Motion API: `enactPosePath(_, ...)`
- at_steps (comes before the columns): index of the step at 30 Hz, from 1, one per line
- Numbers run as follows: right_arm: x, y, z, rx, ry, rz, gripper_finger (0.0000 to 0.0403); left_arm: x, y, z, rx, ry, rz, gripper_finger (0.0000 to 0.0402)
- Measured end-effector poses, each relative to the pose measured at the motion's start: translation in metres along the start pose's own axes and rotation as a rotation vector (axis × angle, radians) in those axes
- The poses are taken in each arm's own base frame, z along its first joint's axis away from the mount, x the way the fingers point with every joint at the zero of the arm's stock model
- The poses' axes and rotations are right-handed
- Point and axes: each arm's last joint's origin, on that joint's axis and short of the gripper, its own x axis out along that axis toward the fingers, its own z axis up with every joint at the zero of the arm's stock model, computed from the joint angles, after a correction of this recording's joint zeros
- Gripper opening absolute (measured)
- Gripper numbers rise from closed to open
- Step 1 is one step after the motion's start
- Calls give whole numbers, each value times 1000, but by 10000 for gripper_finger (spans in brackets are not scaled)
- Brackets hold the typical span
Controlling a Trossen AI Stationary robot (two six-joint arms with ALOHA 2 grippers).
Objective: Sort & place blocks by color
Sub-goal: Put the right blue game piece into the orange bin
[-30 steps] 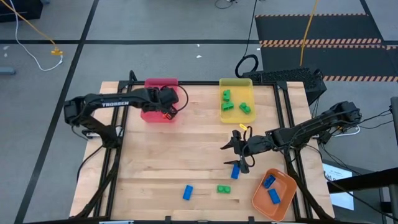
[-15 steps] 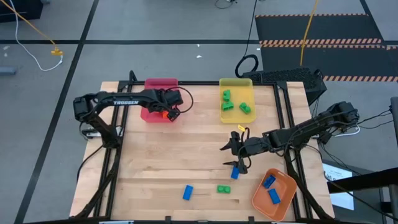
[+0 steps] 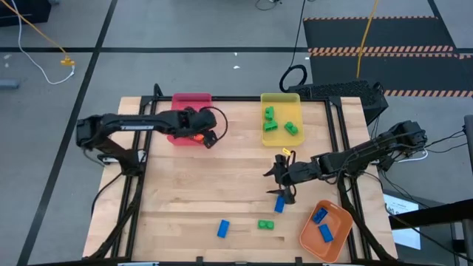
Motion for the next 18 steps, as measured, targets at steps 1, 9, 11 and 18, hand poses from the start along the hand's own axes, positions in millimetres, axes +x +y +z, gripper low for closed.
enactPosePath(1, 0, 1, -2, -21, 18, 2, 293, -8, -5, 2, 9, -47, -48, 296)
enactPosePath(9, -3, 23, -8, -183, 57, 80, 293, -54, -60, -3, 166, -246, -341, 276)
enactPosePath(11, -4, 31, -11, -216, 69, 109, 293, -59, -72, -10, 188, -238, -372, 276)
enactPosePath(18, -14, 55, -13, -316, 155, 108, 293, -79, -114, -26, 203, -300, -518, 278)
